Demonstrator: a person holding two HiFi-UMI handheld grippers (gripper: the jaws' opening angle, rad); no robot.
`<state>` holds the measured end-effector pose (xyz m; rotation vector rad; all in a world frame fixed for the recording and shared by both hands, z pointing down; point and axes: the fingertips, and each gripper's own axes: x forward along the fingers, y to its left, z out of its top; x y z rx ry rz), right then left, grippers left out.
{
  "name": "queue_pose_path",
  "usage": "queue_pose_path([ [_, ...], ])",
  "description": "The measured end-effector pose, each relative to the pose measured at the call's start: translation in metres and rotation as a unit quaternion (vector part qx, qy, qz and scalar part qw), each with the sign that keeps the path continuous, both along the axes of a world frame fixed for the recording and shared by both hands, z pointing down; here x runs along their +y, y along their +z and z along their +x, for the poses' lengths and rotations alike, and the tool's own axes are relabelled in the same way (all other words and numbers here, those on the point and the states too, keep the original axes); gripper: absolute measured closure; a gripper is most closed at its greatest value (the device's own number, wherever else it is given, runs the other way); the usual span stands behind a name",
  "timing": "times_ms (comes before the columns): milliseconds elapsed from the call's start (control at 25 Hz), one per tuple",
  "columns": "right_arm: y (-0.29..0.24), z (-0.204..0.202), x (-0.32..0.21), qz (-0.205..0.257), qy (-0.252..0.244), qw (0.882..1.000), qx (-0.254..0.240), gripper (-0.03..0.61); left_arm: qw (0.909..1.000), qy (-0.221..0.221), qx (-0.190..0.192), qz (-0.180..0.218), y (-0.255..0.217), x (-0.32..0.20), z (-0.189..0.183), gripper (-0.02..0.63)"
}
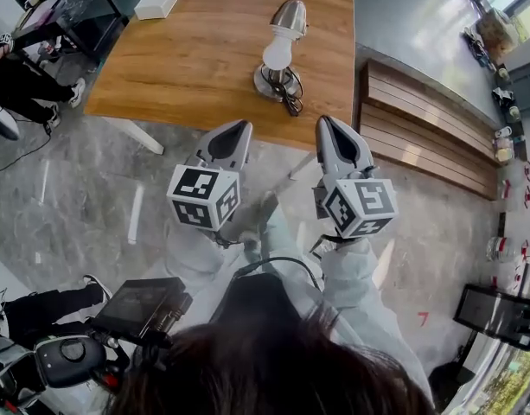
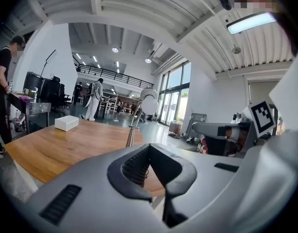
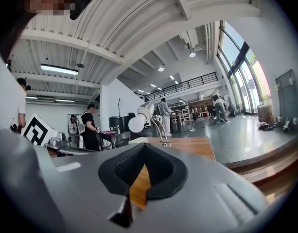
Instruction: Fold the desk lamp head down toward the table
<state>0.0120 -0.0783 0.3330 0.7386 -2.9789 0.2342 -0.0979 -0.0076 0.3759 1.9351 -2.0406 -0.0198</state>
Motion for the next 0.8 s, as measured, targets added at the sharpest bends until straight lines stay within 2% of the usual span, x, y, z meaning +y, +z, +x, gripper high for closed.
queue_pose_path([
  [120,0.01,-0.022,-0.037,-0.004,-0.006,1.0,0.007,0.577,0.9999,0.001,0.011,-0.01,0.018,-0.039,-0.025,0.611],
  [360,0.02,-0.068,-0.118,-0.035,-0.033,0.999,0.006,0.577,0.9989,0.033,0.015,-0.03,0.032,-0.127,-0.07,0.611],
  [600,0.034,-0.107,-0.165,-0.063,-0.055,0.996,0.022,0.577,0.9979,0.039,0.043,-0.028,0.035,-0.178,-0.11,0.611],
  [800,0.072,-0.121,-0.186,-0.098,-0.045,0.993,0.044,0.577,0.9887,0.105,0.098,-0.042,0.035,-0.203,-0.129,0.611],
])
